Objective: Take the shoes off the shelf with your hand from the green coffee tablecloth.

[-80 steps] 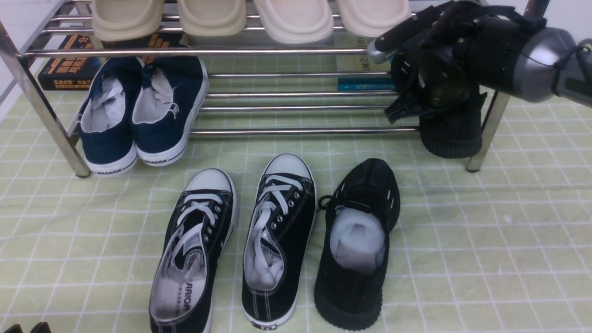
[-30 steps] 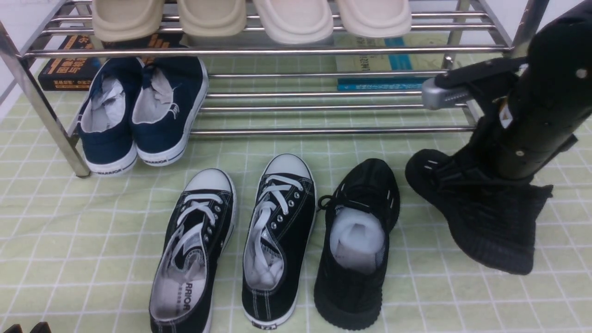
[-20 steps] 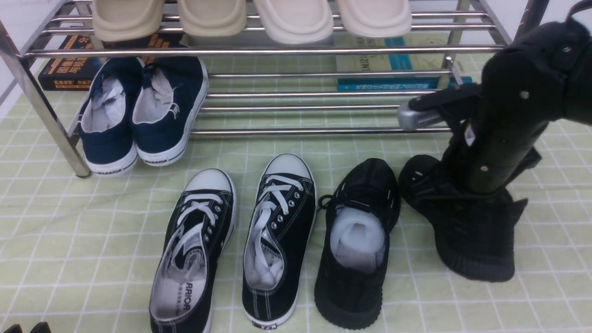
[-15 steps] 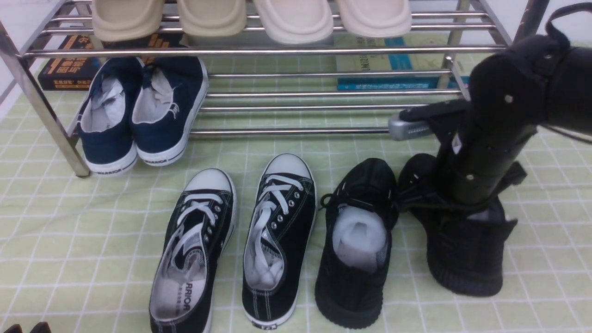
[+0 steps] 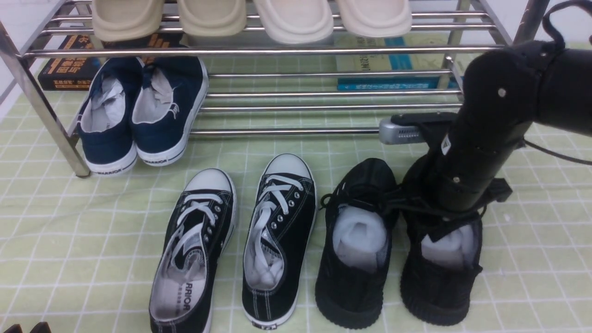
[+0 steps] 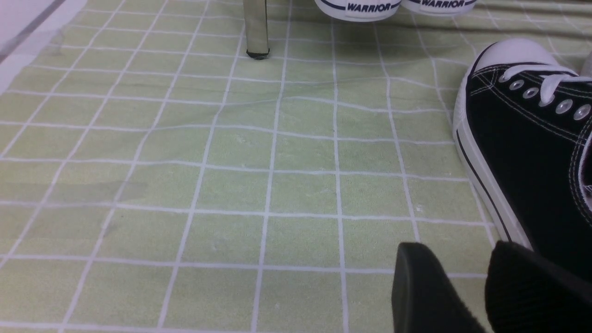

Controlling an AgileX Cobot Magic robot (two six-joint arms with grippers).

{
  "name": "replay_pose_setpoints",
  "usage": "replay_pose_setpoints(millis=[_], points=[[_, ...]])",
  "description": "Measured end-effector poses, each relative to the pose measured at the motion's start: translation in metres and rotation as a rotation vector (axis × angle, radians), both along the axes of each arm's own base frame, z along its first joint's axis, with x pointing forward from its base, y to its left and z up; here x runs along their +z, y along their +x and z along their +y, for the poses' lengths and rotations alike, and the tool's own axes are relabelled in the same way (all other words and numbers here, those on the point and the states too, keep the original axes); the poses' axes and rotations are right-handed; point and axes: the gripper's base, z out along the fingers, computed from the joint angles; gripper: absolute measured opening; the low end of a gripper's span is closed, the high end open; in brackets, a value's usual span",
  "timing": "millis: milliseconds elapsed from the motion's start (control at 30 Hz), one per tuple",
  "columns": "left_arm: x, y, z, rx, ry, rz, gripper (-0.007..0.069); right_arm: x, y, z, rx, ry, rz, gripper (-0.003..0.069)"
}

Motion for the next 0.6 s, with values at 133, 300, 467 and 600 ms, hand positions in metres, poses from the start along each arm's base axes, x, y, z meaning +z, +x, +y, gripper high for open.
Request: replay_pose_setpoints(millis=[133,300,467,600], points=[[0.000,0.000,0.000,0.000,0.000,0.000,0.0241,0.028,0.004,0.001,0.104,-0.023,-0.023,0.0323],[0.000,0.000,0.000,0.000,0.000,0.000,0.0241,0.060,0.006,0.000,0.198,-0.009,-0.145,0.0300],[0.000,0.000,0.000,0.000,0.000,0.000,0.0241,0.110,-0.023,-0.018,0.257,0.020,-0.294,0.0146],[0.000,0.000,0.000,0.000,0.000,0.000,0.0241,0.141,-0.055,-0.038,0.260,0.029,-0.391,0.0049]])
